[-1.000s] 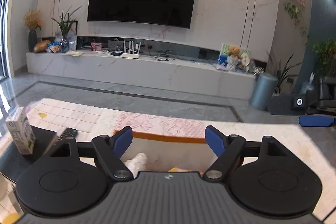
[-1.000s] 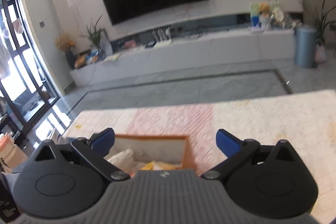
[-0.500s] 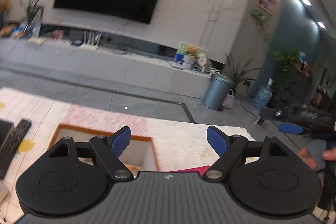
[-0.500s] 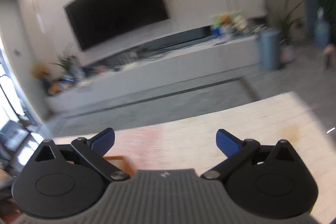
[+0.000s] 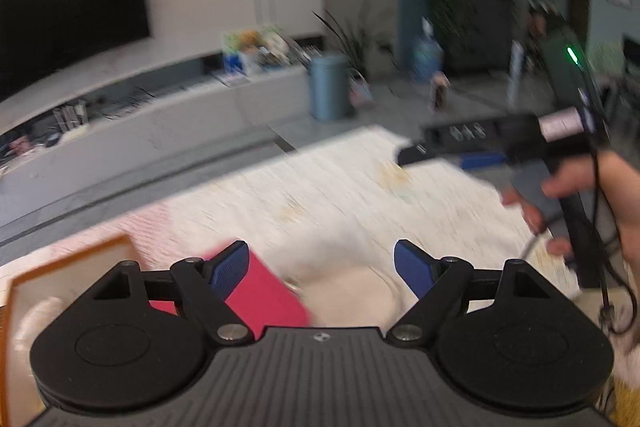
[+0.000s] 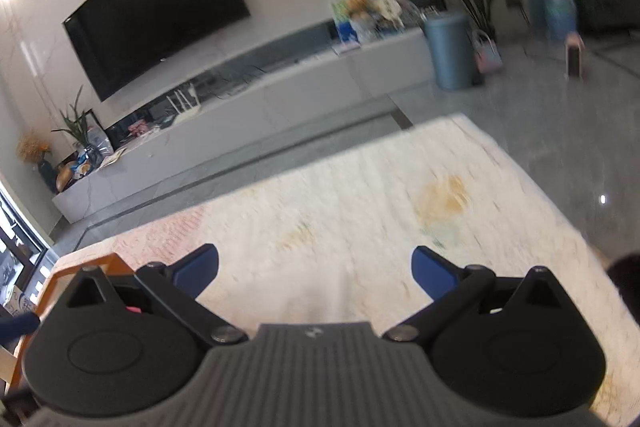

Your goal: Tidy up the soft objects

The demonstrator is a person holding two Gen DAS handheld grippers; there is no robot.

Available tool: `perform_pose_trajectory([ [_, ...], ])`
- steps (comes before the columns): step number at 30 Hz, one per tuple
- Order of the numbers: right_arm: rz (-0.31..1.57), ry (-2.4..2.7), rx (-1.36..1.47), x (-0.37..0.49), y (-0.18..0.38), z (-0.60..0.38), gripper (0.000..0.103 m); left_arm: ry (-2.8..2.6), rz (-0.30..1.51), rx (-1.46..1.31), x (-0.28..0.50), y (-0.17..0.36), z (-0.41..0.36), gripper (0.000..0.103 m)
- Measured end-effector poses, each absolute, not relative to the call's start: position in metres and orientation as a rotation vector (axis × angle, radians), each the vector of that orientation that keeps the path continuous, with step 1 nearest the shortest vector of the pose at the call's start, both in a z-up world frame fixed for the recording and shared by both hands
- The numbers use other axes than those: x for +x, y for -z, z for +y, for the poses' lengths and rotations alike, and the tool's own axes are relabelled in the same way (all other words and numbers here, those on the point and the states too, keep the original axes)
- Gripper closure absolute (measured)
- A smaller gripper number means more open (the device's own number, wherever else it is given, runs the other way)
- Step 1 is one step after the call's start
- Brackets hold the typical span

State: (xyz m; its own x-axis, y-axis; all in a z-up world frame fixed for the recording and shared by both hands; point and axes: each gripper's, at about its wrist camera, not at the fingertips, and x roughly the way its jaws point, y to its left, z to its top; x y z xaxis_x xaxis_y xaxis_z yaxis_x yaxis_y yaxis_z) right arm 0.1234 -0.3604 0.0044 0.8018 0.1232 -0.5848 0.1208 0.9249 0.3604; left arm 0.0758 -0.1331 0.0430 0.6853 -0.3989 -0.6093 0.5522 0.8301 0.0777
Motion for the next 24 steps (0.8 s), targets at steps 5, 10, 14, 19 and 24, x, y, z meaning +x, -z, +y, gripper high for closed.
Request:
perform_pose_trajectory([
  [5,0.729,-0.018,0.34,0.133,0.024,-0.367,0.002,0.587,0.692,0.293,0.068,0.009,-0.165,0.006],
  [10,0.772,-0.101,0.22,0.14,0.034,-0.36,0.002,0.623,0.756,0.389,0.064,0.05,-0.194,0.006],
  [14,0.79,-0.086,0.162,0.141,0.044,-0.348,0.002,0.546,0.695,0.522,0.064,0.074,-0.208,0.007],
  [19,0.83,-0.076,0.203,0.144,0.057,-0.351,0.002,0.472,0.638,0.584,0.07,0.091,-0.211,0.014],
  [24,0.856,-0.06,0.29,0.152,0.065,-0.364,0.002,0.453,0.683,0.574,0.083,0.1,-0.22,0.016],
])
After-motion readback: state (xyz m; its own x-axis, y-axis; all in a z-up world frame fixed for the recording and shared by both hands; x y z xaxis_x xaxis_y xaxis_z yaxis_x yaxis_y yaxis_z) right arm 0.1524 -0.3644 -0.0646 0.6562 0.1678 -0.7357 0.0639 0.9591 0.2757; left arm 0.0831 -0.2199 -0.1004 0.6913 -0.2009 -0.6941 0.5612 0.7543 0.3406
